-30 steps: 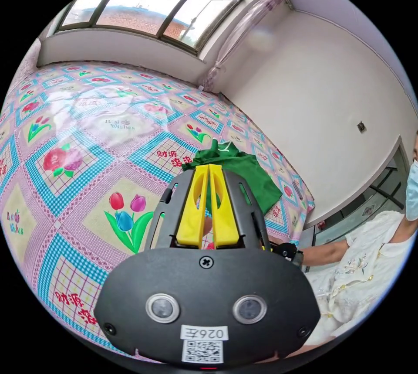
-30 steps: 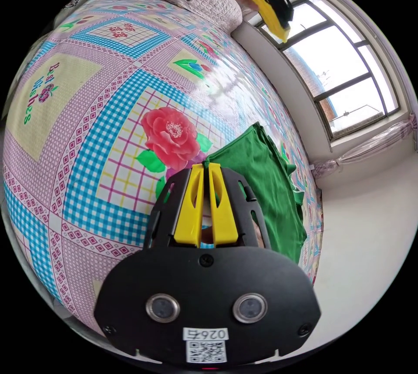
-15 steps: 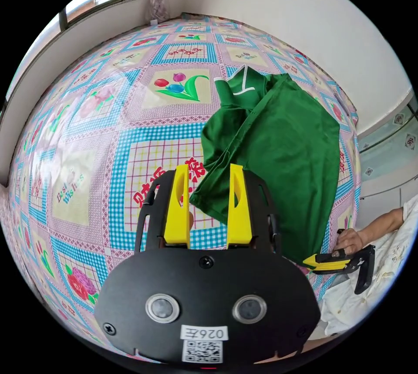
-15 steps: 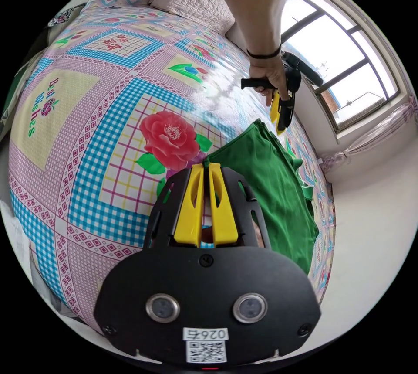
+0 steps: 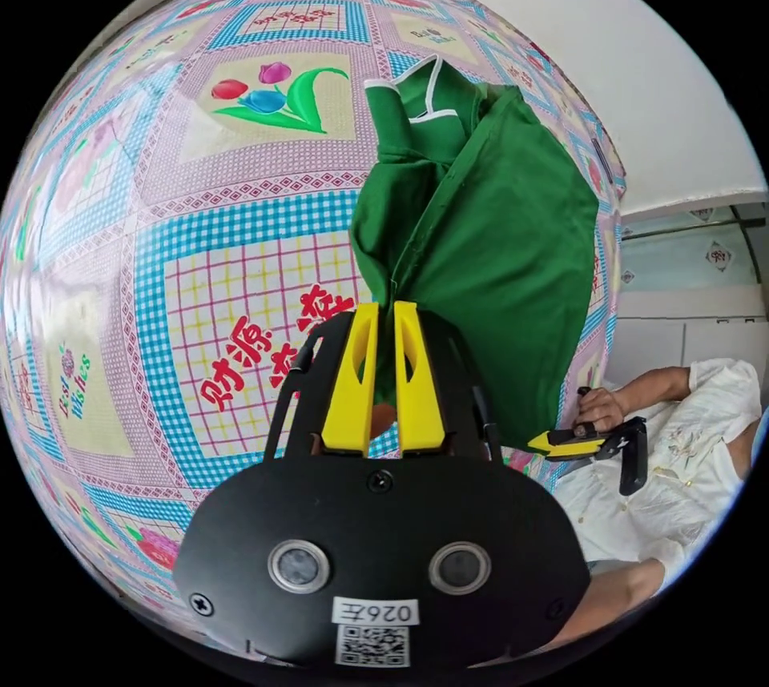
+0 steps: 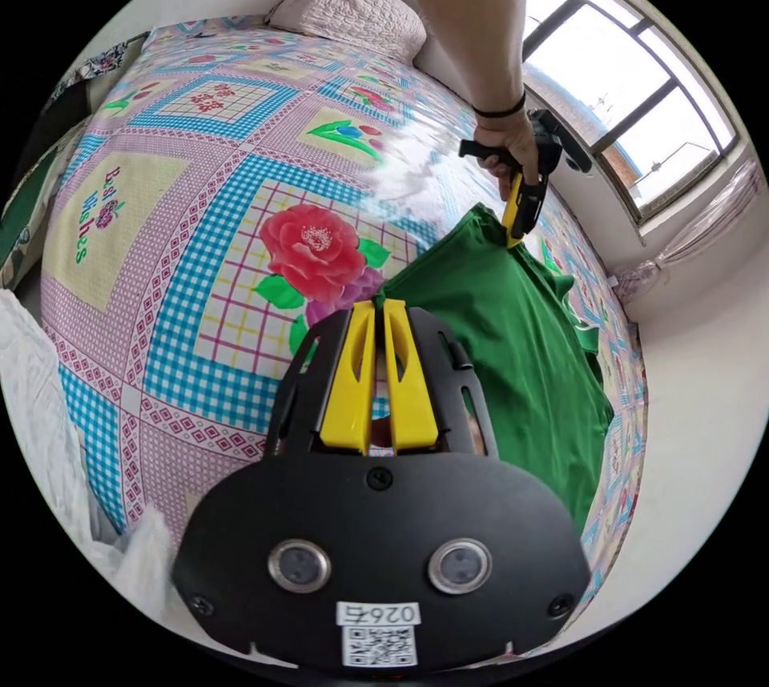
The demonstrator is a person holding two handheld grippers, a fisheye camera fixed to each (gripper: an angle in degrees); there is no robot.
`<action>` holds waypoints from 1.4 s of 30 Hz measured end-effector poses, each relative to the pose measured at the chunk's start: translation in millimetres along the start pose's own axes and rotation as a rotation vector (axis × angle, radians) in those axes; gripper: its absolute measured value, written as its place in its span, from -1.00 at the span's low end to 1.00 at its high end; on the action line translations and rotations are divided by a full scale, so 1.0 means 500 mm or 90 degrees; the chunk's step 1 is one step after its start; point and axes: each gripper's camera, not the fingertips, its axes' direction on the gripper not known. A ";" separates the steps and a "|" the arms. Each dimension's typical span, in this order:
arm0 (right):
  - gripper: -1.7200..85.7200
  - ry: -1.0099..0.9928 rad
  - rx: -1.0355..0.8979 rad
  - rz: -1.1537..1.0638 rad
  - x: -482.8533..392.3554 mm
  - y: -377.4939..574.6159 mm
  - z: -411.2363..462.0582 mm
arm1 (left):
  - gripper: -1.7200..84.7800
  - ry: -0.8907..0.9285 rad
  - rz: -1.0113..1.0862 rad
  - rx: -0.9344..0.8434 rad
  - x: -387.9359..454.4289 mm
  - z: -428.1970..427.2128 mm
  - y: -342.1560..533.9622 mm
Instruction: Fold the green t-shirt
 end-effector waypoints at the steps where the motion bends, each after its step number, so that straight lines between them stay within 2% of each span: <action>1: -0.99 -0.015 -0.002 0.005 0.016 0.010 -0.012 | -0.87 0.006 -0.008 0.001 -0.013 -0.003 0.008; 6: -0.97 -0.079 0.003 0.001 0.059 0.079 -0.096 | -0.88 0.061 -0.040 -0.013 -0.057 -0.009 0.084; 12: -0.99 -0.202 -0.014 0.020 0.126 0.239 -0.246 | -0.89 0.262 -0.130 0.017 -0.093 0.013 0.289; 17: -0.99 -0.344 -0.026 0.160 0.243 0.390 -0.370 | -0.91 0.489 -0.231 0.134 -0.086 0.049 0.511; 23: -0.99 -0.401 0.040 0.294 0.364 0.522 -0.508 | -0.89 0.639 -0.289 0.228 -0.056 0.065 0.643; 27: -0.99 -0.359 0.101 0.389 0.476 0.599 -0.542 | -0.88 0.696 -0.294 0.305 -0.077 0.035 0.621; 32: -0.99 -0.308 0.180 0.513 0.712 0.698 -0.476 | -0.87 0.720 -0.340 0.374 -0.135 0.007 0.464; 38: -0.99 -0.354 0.203 0.650 0.963 0.779 -0.319 | -0.87 0.724 -0.390 0.399 -0.224 0.037 0.260; 42: -0.99 -0.383 0.188 0.717 1.064 0.812 -0.244 | -0.87 0.712 -0.446 0.398 -0.274 0.068 0.193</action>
